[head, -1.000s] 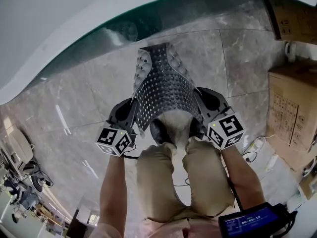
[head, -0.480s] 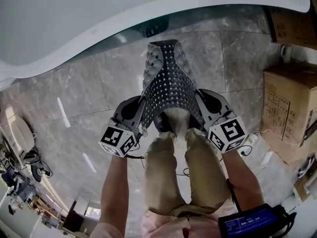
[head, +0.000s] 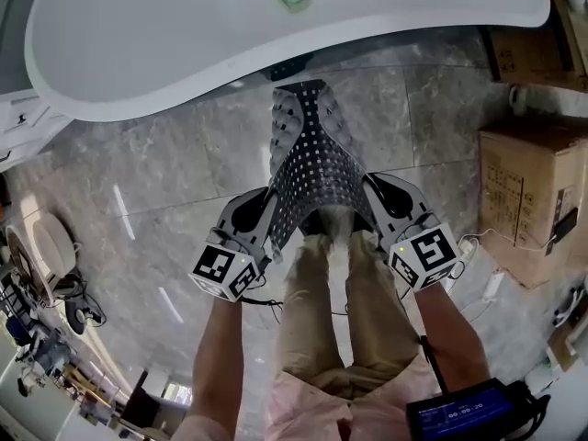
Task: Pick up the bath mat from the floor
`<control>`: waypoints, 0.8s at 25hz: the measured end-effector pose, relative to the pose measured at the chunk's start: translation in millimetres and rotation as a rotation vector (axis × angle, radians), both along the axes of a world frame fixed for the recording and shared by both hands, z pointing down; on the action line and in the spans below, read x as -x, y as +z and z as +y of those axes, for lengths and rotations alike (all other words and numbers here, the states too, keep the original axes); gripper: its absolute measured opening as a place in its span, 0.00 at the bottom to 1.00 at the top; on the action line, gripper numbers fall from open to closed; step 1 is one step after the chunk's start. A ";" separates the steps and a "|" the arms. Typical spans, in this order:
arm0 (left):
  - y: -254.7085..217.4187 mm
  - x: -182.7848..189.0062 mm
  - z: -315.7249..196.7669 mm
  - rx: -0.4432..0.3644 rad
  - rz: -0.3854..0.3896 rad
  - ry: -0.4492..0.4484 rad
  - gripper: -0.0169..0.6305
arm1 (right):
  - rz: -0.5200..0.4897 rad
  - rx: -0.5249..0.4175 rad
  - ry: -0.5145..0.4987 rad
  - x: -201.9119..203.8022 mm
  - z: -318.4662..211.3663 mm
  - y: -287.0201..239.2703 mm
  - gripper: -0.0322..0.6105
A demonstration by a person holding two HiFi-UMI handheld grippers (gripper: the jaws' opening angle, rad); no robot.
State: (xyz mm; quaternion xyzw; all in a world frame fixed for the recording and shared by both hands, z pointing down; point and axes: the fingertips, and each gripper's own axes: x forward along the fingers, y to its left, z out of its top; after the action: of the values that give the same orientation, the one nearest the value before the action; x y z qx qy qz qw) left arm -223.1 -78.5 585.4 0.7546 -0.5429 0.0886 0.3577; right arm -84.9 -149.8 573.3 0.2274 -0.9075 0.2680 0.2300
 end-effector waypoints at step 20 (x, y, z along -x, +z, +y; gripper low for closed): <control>-216.1 -21.7 53.4 -0.082 0.049 -0.001 0.09 | -0.044 -0.054 0.049 -15.9 46.5 -219.1 0.10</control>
State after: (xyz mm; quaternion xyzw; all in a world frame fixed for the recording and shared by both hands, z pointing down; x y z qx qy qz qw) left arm -201.4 -25.0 369.3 0.7703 -0.5374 0.0479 0.3398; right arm -69.0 -103.3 354.2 0.2500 -0.9133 0.2540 0.1973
